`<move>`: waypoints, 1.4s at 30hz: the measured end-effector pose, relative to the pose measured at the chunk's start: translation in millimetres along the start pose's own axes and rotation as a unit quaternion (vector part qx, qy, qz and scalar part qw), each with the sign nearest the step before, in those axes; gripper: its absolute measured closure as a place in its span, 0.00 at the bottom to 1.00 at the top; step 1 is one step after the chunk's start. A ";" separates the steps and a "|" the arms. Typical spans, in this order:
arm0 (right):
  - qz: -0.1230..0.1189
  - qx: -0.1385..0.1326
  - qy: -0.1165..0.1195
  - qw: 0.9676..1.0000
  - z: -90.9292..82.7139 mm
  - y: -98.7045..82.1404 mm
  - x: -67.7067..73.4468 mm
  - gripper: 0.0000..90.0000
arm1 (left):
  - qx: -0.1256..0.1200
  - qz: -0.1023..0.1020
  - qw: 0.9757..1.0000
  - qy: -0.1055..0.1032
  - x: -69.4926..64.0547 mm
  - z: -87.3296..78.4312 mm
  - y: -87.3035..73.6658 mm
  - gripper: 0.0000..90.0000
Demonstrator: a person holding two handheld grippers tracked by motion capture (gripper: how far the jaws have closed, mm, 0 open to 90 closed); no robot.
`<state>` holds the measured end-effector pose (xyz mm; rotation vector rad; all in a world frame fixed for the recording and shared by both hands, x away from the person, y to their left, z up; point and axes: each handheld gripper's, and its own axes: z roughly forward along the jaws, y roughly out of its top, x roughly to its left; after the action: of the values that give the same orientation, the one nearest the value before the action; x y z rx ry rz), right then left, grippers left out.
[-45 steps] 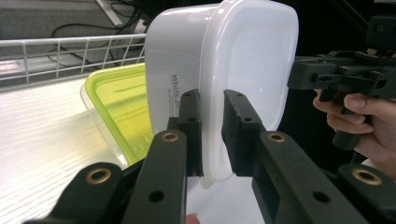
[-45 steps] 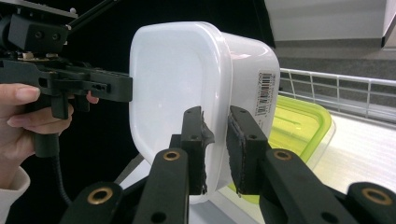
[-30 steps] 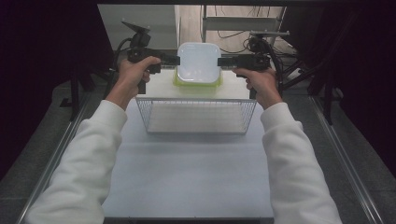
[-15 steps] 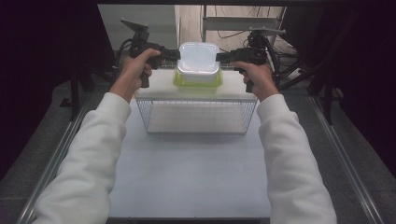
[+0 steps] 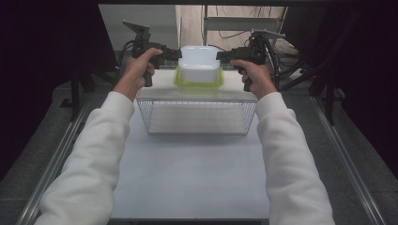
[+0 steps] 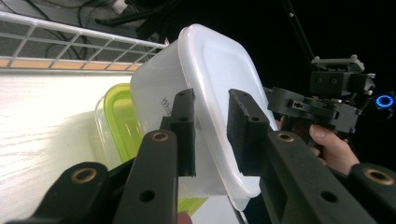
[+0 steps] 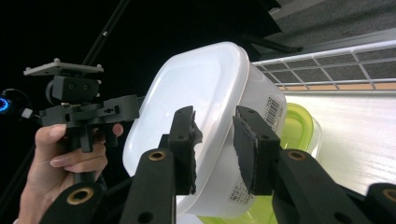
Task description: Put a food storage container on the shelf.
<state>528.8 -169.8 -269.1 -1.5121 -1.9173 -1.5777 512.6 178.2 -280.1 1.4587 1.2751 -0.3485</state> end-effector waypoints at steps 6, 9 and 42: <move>-0.035 -0.018 -0.011 0.999 -1.6 -2.9 9.4 0.62 | -0.026 0.047 0.998 0.014 -8.3 -3.1 -4.1 0.55; -0.059 -0.024 -0.018 0.998 -7.1 -3.9 15.4 0.58 | -0.040 0.070 0.996 0.022 -14.0 -11.4 -6.4 0.42; -0.243 0.003 -0.062 0.968 -70.2 -80.7 34.7 0.41 | -0.018 0.228 0.972 0.054 -38.3 -71.2 -108.0 0.35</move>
<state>420.4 -199.5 -264.2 -1.2187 -2.5056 -1.6835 379.1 197.9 -282.4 1.7041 0.9837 0.0618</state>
